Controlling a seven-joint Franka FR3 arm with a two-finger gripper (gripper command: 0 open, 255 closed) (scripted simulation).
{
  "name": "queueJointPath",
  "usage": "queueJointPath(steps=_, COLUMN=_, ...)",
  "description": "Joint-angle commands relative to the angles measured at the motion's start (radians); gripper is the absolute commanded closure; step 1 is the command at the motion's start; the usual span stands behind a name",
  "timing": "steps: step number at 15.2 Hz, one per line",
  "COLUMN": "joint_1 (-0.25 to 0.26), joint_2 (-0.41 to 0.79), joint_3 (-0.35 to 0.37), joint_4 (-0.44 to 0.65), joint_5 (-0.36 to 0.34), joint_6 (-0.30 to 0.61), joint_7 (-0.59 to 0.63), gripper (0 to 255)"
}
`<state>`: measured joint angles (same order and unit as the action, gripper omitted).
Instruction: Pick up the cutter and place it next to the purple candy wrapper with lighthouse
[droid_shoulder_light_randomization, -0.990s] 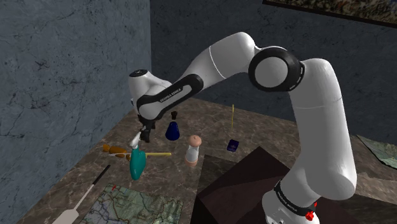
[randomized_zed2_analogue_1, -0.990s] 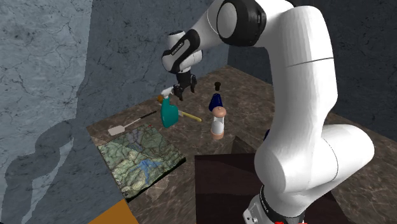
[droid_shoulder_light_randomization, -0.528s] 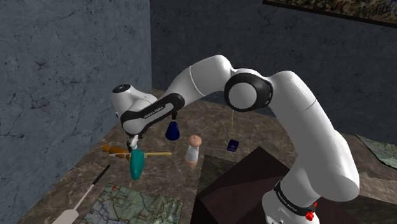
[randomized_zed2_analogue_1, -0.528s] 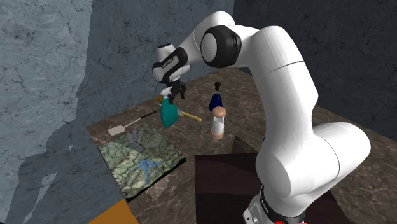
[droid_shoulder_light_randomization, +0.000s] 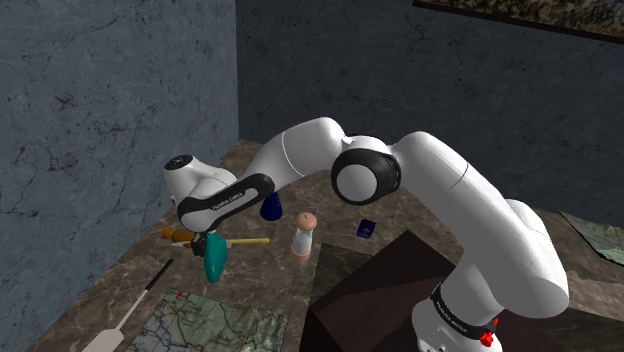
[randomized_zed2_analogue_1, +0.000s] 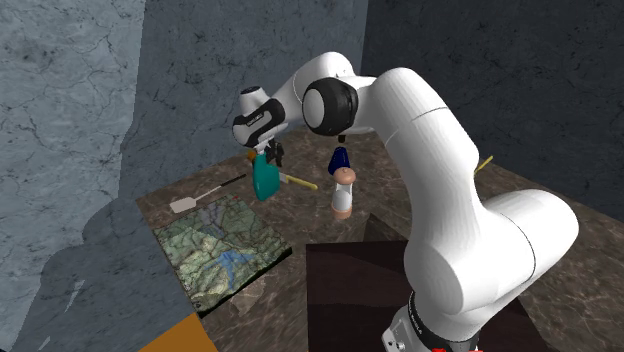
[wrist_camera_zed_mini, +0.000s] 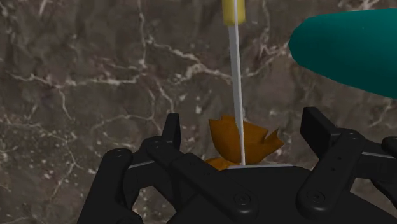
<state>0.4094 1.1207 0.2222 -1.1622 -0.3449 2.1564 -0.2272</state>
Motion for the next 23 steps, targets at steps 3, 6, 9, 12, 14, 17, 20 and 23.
queueJointPath(steps=3, joint_1=0.002, joint_2=0.038, joint_3=-0.006, joint_4=0.021, joint_5=-0.004, joint_6=0.017, joint_7=-0.002, gripper=0)
queueJointPath(steps=6, joint_1=0.002, joint_2=0.038, joint_3=-0.006, joint_4=0.021, joint_5=-0.003, joint_6=0.017, joint_7=-0.002, gripper=0)
queueJointPath(steps=9, joint_1=0.002, joint_2=0.038, joint_3=-0.006, joint_4=0.021, joint_5=-0.003, joint_6=0.017, joint_7=-0.002, gripper=0)
queueJointPath(steps=12, joint_1=-0.001, joint_2=0.027, joint_3=-0.006, joint_4=-0.007, joint_5=-0.005, joint_6=0.033, joint_7=0.003, gripper=255)
queueJointPath(steps=14, joint_1=-0.002, joint_2=0.001, joint_3=-0.005, joint_4=-0.049, joint_5=-0.007, joint_6=0.047, joint_7=0.014, gripper=255)
queueJointPath(steps=17, joint_1=-0.005, joint_2=0.009, joint_3=-0.006, joint_4=-0.043, joint_5=-0.008, joint_6=0.050, joint_7=0.009, gripper=255)
queueJointPath(steps=20, joint_1=0.002, joint_2=0.038, joint_3=-0.006, joint_4=0.021, joint_5=-0.003, joint_6=0.017, joint_7=-0.002, gripper=255)
queueJointPath(steps=23, joint_1=-0.002, joint_2=0.002, joint_3=-0.001, joint_4=-0.004, joint_5=-0.001, joint_6=0.005, joint_7=-0.002, gripper=255)
